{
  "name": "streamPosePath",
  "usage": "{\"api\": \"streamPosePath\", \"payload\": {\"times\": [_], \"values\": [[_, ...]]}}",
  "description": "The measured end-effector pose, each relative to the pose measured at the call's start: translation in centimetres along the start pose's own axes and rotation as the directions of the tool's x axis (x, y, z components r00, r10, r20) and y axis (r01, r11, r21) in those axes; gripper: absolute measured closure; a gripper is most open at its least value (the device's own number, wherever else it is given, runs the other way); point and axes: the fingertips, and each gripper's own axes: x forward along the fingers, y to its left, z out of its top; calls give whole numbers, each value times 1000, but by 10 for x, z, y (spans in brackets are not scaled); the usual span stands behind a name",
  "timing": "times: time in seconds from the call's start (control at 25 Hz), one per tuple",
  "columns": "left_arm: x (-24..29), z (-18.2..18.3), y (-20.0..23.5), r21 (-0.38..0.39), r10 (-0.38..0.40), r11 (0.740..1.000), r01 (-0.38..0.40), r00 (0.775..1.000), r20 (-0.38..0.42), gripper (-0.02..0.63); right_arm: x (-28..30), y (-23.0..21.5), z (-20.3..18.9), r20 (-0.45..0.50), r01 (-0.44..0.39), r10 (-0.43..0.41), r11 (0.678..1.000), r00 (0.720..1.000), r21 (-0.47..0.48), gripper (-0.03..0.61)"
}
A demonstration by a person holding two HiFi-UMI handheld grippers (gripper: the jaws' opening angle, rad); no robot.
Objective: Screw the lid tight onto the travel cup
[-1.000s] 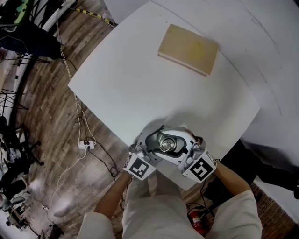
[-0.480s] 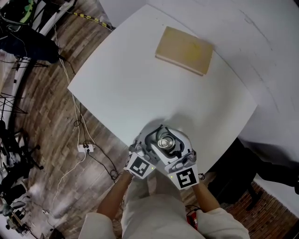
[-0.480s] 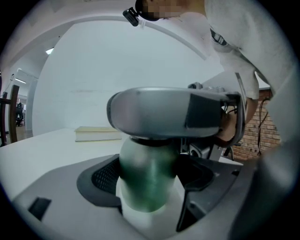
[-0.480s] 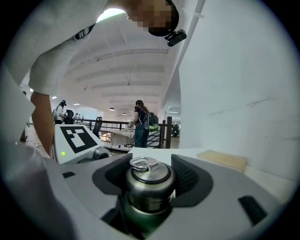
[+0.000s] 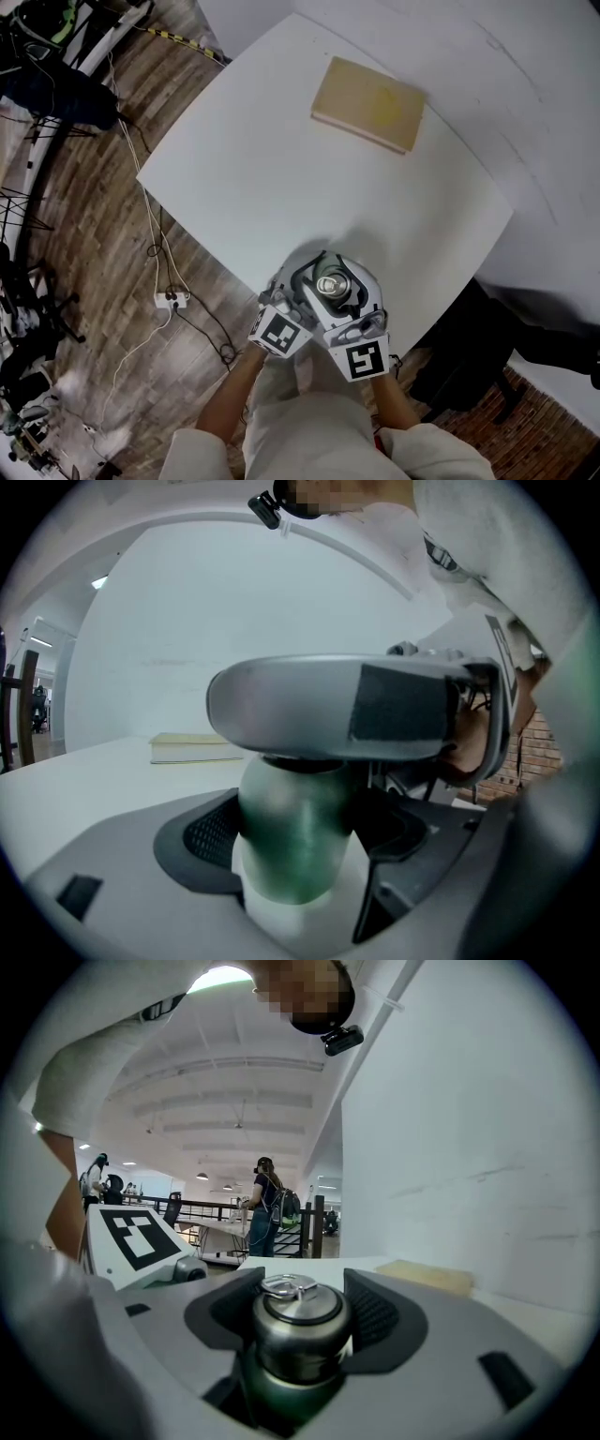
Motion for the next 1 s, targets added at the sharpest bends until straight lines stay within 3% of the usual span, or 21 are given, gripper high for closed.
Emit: {"api": "streamPosePath", "payload": {"times": [0.16,0.28,0.4,0.6,0.8,1.0], "values": [[0,0,1,0,0,1000,0,1000,1,264,-4,2,2,10,-126,125,991,992,42,281],[-1,1,1,5,-2,1000,2,1000,1,264,-8,6,-1,-26,-249,248,967,968,-53,276],[-1,1,1,5,-2,1000,2,1000,1,264,-10,11,-1,-62,-390,385,913,921,-122,273],[1,1,2,0,0,1000,0,1000,1,264,-11,22,0,-111,-576,565,800,817,-169,284],[2,1,1,7,-4,1000,4,1000,-1,264,-14,29,-6,-158,-681,663,706,732,-193,298],[-2,2,2,12,-4,1000,4,1000,6,264,-12,31,-5,-167,-702,682,687,712,-190,322]]}}
